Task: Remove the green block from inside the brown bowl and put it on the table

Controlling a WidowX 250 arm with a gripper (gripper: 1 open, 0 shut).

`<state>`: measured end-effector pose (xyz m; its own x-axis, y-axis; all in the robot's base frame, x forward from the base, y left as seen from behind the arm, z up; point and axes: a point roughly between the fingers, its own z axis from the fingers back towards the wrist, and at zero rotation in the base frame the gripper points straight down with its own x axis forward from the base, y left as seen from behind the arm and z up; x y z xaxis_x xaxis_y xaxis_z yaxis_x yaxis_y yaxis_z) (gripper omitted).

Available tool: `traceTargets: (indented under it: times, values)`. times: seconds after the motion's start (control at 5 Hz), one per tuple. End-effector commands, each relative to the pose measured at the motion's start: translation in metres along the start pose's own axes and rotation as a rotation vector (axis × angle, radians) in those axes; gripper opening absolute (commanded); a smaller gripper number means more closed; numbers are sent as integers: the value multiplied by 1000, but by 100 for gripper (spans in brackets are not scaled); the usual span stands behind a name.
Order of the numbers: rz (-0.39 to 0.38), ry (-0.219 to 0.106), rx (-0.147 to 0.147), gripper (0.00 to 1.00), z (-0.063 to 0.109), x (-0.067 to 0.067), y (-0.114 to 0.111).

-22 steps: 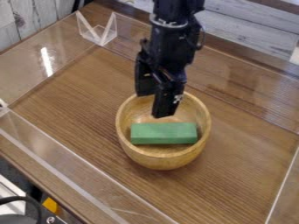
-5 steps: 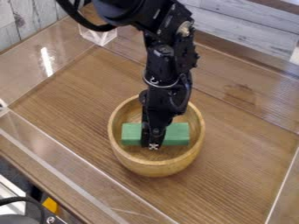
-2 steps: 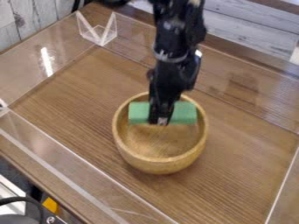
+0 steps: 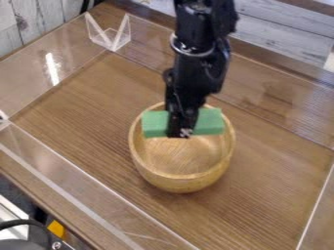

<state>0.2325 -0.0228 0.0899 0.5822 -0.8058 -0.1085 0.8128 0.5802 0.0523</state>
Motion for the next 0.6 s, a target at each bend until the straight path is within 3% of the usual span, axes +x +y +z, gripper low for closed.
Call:
traceTargets:
  times: [0.0,0.2,0.4]
  values:
    - [-1,-39,20,0,5,13,-26]
    - [-19,-46,21,0,-3,26,-51]
    - [-22,-51,26,0,-23,33,-52]
